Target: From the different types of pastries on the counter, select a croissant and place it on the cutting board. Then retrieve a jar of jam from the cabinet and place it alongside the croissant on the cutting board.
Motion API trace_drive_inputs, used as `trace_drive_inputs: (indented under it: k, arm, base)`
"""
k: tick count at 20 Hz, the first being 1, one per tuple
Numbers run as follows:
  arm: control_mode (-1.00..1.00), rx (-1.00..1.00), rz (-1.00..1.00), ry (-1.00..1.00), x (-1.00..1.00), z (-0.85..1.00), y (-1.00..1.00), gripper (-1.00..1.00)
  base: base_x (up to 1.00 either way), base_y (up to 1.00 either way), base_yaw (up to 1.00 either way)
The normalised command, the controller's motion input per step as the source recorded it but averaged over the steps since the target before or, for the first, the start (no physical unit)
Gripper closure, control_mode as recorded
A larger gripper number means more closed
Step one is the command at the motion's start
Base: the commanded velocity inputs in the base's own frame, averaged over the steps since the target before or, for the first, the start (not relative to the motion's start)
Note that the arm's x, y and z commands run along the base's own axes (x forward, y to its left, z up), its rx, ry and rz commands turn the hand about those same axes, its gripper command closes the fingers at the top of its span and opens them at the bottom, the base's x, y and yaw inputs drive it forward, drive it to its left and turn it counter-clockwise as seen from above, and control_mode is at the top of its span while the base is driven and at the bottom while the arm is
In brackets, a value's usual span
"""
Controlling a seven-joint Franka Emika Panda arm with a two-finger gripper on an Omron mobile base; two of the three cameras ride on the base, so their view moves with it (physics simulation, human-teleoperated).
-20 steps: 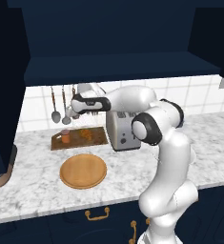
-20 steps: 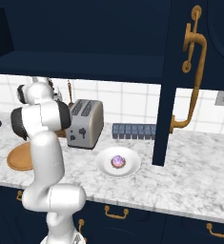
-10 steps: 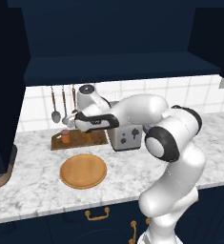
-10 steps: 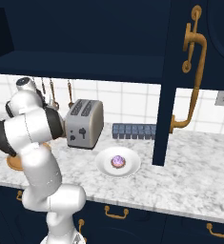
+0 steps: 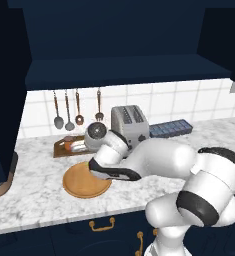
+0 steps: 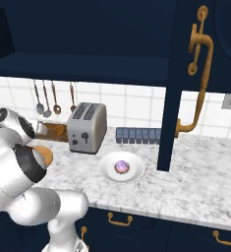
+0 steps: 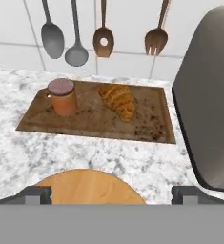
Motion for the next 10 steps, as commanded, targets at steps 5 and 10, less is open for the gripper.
trace_drive_inputs:
  k: [5, 10]
  arm:
    - [-1.00, 0.18, -0.17, -0.06, -1.00, 0.00, 0.00, -1.00]
    - [-1.00, 0.21, -0.13, 0.00, -0.98, -0.03, 0.00, -1.00]
  base:
    - [0.00, 0.00, 0.00]
    - [0.00, 0.00, 0.00]
